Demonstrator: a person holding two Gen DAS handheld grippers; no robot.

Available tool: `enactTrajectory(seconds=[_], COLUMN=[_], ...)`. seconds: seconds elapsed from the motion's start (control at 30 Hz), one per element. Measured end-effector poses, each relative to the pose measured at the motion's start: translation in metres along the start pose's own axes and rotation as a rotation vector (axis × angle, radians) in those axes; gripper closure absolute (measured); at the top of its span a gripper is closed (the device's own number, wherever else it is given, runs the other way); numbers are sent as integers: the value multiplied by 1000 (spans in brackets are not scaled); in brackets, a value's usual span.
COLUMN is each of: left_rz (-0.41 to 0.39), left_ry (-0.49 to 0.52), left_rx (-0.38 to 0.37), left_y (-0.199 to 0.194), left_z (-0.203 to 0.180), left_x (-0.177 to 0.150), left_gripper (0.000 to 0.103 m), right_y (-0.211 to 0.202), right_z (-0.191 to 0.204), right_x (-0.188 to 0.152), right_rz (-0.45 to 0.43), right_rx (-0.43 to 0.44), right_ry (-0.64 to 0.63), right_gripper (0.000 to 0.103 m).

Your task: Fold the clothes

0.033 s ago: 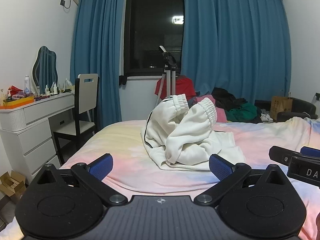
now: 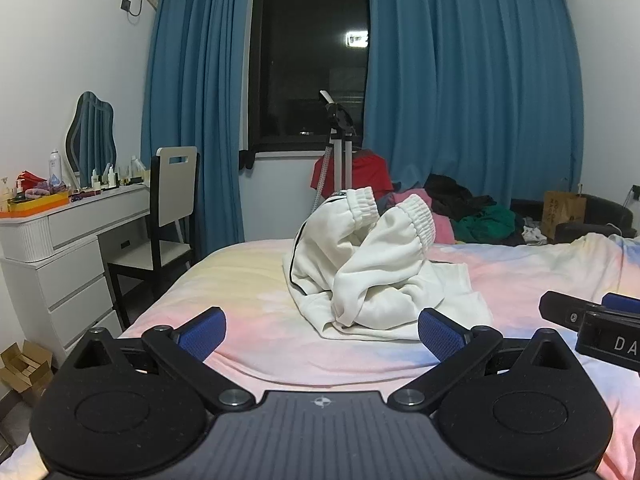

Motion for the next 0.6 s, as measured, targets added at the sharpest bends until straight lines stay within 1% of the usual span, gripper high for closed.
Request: enactTrajectory(seconds=[0.13,0.37,0.47,0.6], left_rz=[1,3,3,2], left_ry=[7,19,13,9], left_rx=[3,7,8,6], left_y=[1,2,2,3], left_z=[1,1,3,3], left_x=[-3,-8,-9,-8], left_gripper=[0,0,0,0], right_y=[0,1,3,2], right_z=[4,-3,5,5], right_x=[3,-3,-3,-1], right_rz=[11,-1,2,6], right_rx=[7,7,1,3], right_ry=[27,6,1,1], right_gripper=[14,14,14,14])
Point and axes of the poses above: each gripper's, at about its wrist camera, not at the fingertips, and y roughly the way its jaws point, z to its left, x to its top, the point moved 1 cm from there along y, roughly the way its jaws point, and after that the axes turned 1 degree about -y, right-handed, at the moved point
